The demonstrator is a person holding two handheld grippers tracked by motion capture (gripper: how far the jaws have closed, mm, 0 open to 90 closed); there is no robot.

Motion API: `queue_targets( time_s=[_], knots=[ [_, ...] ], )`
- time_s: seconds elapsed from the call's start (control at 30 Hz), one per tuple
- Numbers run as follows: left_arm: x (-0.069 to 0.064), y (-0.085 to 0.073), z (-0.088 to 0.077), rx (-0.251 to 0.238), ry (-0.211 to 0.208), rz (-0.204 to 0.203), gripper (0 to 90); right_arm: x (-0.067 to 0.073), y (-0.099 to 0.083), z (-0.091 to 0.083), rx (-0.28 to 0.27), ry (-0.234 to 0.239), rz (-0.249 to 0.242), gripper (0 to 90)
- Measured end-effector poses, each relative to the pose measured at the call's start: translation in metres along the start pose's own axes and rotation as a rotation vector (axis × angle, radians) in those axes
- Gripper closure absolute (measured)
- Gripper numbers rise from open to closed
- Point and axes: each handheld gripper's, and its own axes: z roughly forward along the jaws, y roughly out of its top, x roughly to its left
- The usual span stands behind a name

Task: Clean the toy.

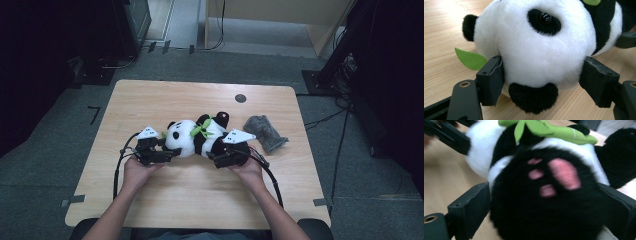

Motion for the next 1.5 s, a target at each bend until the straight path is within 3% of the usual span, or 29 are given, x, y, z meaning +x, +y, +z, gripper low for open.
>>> queue_targets(
  time_s=[0.03,0.13,0.17,0.2,0.27,0.33,0.37,0.4,0.53,0.63,0.7,0.73,0.77,0.8,0.9,0.93,0.97,1.03,1.07,1.1,1.13,1.17,1.23,1.27,1.3,1.37,1.43,1.47,1.5],
  knots=[
    [0.000,0.001,0.001,-0.003,-0.003,-0.014,26.0,0.003,-0.002,0.003,-0.001,-0.040,-0.028,9.8],
    [0.000,0.002,0.001,-0.003,-0.007,-0.025,26.8,0.003,-0.002,0.004,-0.004,-0.052,-0.024,16.1],
    [0.000,0.003,0.002,-0.002,-0.009,-0.029,27.2,0.001,-0.001,0.004,-0.004,-0.061,-0.030,27.1],
    [0.000,0.003,0.002,-0.002,-0.009,-0.029,27.2,0.001,-0.001,0.004,-0.004,-0.061,-0.030,27.1],
    [0.000,0.005,0.002,-0.015,-0.009,-0.026,27.0,-0.002,0.001,0.001,-0.007,-0.054,0.006,39.1],
    [-0.002,0.007,0.000,-0.041,0.009,0.015,23.6,-0.006,0.008,-0.003,0.016,-0.044,0.051,47.1],
    [-0.002,0.007,0.000,-0.041,0.009,0.015,21.0,-0.007,0.011,-0.005,0.024,-0.045,0.055,48.6],
    [-0.004,0.008,-0.002,-0.074,0.015,0.057,18.0,-0.010,0.017,-0.008,0.035,-0.032,0.075,49.4],
    [-0.007,0.011,-0.016,-0.124,0.029,0.140,8.9,-0.018,0.034,-0.028,0.018,-0.015,0.131,50.3],
    [-0.004,0.009,-0.024,-0.130,0.000,0.156,3.4,-0.027,0.045,-0.048,-0.020,-0.005,0.201,50.1],
    [-0.004,0.008,-0.025,-0.130,-0.021,0.163,2.3,-0.034,0.050,-0.059,-0.029,0.034,0.253,49.4],
    [-0.004,0.007,-0.026,-0.137,-0.035,0.177,2.3,-0.034,0.050,-0.059,-0.029,0.034,0.253,49.4],
    [-0.007,0.006,-0.028,-0.150,-0.049,0.213,2.3,-0.036,0.052,-0.064,-0.022,0.060,0.280,49.1],
    [-0.010,0.006,-0.028,-0.167,-0.056,0.238,2.2,-0.039,0.055,-0.071,-0.021,0.115,0.313,48.5],
    [-0.025,0.007,-0.024,-0.196,-0.093,0.336,0.0,-0.037,0.057,-0.072,-0.014,0.198,0.331,48.0],
    [-0.025,0.007,-0.024,-0.196,-0.093,0.336,0.0,-0.037,0.057,-0.072,-0.014,0.198,0.331,48.0],
    [-0.032,0.006,-0.023,-0.196,-0.055,0.372,0.0,-0.034,0.058,-0.068,0.021,0.289,0.350,48.0],
    [-0.037,0.004,-0.024,-0.218,-0.003,0.401,0.0,-0.031,0.058,-0.065,0.045,0.316,0.346,48.2],
    [-0.037,0.004,-0.024,-0.218,-0.003,0.401,5.6,-0.031,0.058,-0.065,0.045,0.316,0.346,48.2],
    [-0.037,0.004,-0.027,-0.240,-0.006,0.401,5.6,-0.031,0.058,-0.065,0.050,0.327,0.347,48.0],
    [-0.035,0.006,-0.029,-0.236,-0.026,0.378,19.8,-0.031,0.057,-0.065,0.046,0.329,0.358,47.0],
    [-0.035,0.007,-0.029,-0.213,-0.031,0.361,25.7,-0.031,0.057,-0.064,0.047,0.326,0.356,45.2],
    [-0.035,0.009,-0.027,-0.157,-0.022,0.333,37.3,-0.030,0.057,-0.062,0.056,0.294,0.336,40.0],
    [-0.035,0.009,-0.027,-0.157,-0.022,0.333,41.6,-0.030,0.057,-0.062,0.056,0.294,0.336,40.0],
    [-0.034,0.010,-0.027,-0.152,-0.032,0.295,45.7,-0.029,0.055,-0.060,0.056,0.243,0.280,30.5],
    [-0.032,0.012,-0.028,-0.155,-0.043,0.275,47.9,-0.029,0.054,-0.059,0.043,0.238,0.263,28.0],
    [-0.024,0.015,-0.032,-0.163,-0.064,0.198,50.8,-0.034,0.052,-0.064,-0.033,0.241,0.241,23.7],
    [-0.024,0.015,-0.032,-0.163,-0.064,0.198,51.0,-0.036,0.051,-0.068,-0.065,0.226,0.229,23.5],
    [-0.019,0.017,-0.034,-0.169,-0.062,0.166,51.0,-0.036,0.051,-0.068,-0.065,0.226,0.229,23.5]
  ],
)
